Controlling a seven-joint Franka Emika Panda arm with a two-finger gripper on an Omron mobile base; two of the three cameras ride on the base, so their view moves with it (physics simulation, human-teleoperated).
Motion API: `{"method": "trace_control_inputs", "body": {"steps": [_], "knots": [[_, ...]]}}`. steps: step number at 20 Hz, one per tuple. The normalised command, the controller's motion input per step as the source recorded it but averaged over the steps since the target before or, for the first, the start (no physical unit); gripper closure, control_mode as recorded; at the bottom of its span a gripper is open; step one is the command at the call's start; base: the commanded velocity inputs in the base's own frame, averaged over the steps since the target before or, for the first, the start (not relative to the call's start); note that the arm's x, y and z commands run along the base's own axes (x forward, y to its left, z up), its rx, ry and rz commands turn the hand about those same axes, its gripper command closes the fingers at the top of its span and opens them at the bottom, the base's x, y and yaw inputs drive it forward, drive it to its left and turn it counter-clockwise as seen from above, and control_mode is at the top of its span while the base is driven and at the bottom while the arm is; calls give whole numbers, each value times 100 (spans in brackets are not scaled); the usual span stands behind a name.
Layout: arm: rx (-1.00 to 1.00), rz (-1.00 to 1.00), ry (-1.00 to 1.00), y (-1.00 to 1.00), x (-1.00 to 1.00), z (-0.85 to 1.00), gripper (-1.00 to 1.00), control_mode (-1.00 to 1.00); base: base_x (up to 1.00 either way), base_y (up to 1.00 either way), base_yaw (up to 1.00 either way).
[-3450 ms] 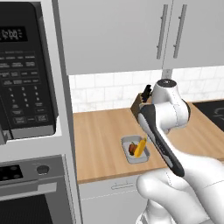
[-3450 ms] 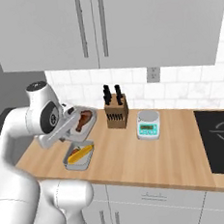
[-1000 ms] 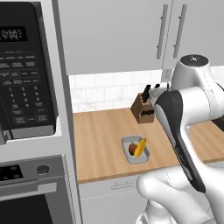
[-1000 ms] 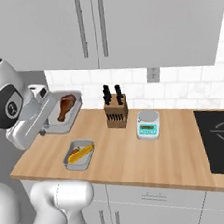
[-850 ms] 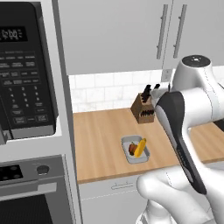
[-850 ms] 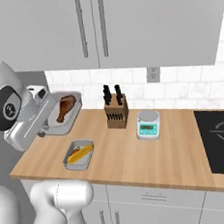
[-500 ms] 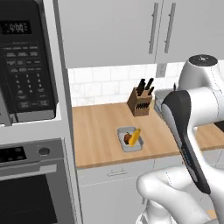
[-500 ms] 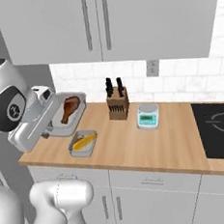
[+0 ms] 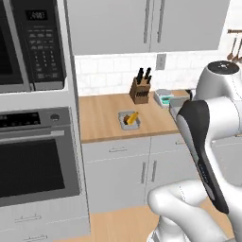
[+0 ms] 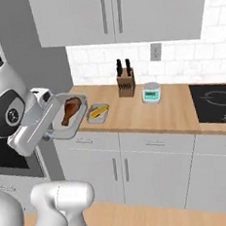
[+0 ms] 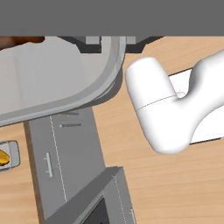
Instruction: Take the meat container that has the chicken drumstick and place it on the second highest rack of the freezer. Then take the vegetable container that has the bell pepper and corn and place it on the highest rack of the freezer.
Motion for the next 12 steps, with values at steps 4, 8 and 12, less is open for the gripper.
{"method": "trace_control_inputs", "body": {"steps": [4,8,12], "knots": [[0,0,0,0,0,0,100,100,-22,-18,55],[0,0,0,0,0,0,100,100,-21,-28,85],[0,0,0,0,0,0,100,100,-37,-26,95]]}}
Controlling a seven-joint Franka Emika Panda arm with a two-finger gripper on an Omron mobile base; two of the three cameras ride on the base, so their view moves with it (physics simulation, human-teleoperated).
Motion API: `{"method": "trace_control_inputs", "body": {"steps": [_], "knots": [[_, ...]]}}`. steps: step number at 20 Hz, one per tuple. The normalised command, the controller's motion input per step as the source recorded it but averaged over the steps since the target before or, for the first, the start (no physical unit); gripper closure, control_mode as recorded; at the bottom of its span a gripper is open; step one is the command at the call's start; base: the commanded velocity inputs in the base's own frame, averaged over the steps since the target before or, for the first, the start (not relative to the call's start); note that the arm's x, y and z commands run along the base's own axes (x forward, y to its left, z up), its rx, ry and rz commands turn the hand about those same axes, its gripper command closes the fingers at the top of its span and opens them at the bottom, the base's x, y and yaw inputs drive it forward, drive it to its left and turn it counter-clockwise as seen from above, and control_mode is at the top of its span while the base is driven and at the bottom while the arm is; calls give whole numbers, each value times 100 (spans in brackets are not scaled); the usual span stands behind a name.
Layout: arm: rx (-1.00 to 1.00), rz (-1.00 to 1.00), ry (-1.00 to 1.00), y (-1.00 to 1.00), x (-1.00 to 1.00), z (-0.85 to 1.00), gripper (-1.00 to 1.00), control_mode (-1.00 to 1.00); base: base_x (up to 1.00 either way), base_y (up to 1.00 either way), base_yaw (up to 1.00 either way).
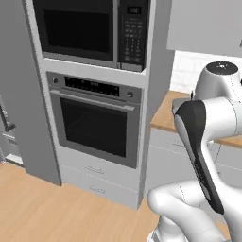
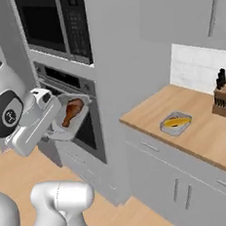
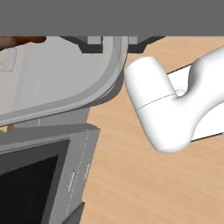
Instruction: Take the meat container that has the chicken drumstick and place it on the second highest rack of the freezer. Then take the vegetable container that has the bell pepper and corn and place it on the highest rack of the freezer.
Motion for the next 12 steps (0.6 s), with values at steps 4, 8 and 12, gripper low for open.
{"method": "trace_control_inputs", "body": {"steps": [4,8,12], "knots": [[0,0,0,0,0,0,100,100,-24,-4,89],[0,0,0,0,0,0,100,100,0,0,80],[0,0,0,0,0,0,100,100,23,32,58]]}}
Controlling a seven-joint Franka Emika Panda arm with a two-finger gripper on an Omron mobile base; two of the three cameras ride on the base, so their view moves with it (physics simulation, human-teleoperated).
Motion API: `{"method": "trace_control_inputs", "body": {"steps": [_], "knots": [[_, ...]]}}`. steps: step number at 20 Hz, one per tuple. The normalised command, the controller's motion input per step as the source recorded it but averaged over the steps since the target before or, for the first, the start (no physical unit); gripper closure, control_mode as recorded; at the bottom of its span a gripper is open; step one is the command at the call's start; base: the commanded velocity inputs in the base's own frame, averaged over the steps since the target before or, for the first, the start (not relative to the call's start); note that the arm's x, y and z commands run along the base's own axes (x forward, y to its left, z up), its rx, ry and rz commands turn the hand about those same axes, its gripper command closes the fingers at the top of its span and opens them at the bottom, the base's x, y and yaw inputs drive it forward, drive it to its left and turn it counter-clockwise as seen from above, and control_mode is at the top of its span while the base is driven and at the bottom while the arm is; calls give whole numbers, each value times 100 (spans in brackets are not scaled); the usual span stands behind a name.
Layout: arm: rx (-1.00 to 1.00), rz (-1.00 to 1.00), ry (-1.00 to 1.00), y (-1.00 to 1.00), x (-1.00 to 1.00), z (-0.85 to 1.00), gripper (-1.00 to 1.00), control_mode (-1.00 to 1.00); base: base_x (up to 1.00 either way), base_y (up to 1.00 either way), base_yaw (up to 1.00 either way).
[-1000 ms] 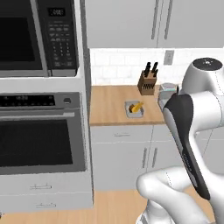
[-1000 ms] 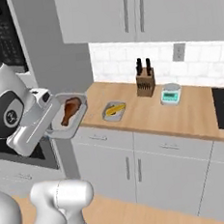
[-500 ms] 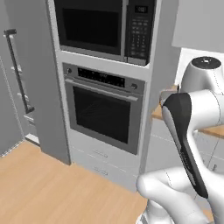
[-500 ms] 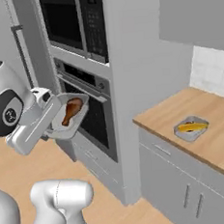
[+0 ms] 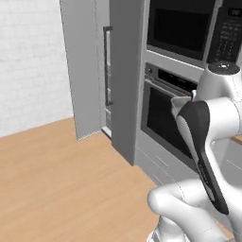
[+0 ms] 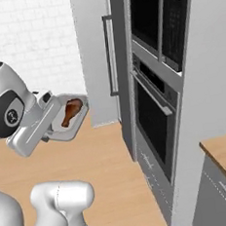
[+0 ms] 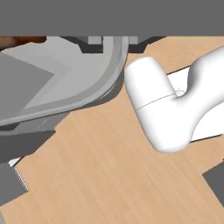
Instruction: Take the meat container that has the chicken drumstick and place it on the second highest rack of the freezer. Then take the vegetable container that has the bell pepper and corn and place it on the highest rack of the freezer.
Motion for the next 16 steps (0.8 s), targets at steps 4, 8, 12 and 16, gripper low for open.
{"method": "trace_control_inputs", "body": {"steps": [4,8,12,16], "knots": [[0,0,0,0,0,0,100,100,89,46,28],[0,0,0,0,0,0,100,100,100,48,22],[0,0,0,0,0,0,100,100,100,62,11],[0,0,0,0,0,0,100,100,91,71,-5]]}}
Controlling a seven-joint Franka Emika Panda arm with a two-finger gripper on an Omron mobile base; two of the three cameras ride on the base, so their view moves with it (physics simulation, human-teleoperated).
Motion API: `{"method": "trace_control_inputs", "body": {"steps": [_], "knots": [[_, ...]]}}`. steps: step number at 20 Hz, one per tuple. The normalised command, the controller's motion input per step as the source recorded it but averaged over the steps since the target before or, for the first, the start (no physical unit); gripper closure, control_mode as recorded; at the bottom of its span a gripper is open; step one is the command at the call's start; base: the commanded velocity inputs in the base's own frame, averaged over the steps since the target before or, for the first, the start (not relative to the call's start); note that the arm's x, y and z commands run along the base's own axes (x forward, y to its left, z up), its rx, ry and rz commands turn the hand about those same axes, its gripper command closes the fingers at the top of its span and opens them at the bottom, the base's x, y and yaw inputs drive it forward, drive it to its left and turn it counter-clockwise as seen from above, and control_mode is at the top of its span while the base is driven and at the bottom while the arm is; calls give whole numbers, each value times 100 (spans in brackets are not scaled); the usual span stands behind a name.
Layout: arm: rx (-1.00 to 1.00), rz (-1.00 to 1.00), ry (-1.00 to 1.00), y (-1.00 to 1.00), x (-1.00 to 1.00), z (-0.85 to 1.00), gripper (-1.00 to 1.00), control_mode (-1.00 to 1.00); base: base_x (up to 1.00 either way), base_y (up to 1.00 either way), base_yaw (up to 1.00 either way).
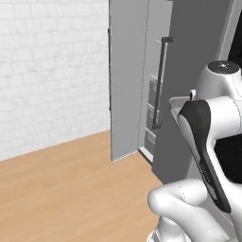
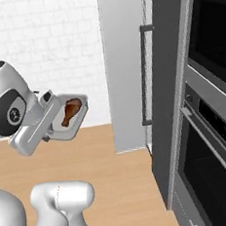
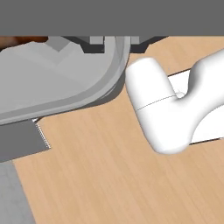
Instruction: Take the meat container that has the chicken drumstick and place it on the second highest rack of the freezer. Then take the vegetable container that has the bell pepper and corn and place it on the highest rack of the freezer.
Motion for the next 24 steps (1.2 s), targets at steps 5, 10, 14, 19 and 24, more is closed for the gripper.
{"method": "trace_control_inputs", "body": {"steps": [5,10,14,19,24], "knots": [[0,0,0,0,0,0,100,100,76,73,-19],[0,0,0,0,0,0,100,100,60,62,-37],[0,0,0,0,0,0,100,100,42,25,-58],[0,0,0,0,0,0,100,100,45,67,-58],[0,0,0,0,0,0,100,100,50,95,-30]]}}
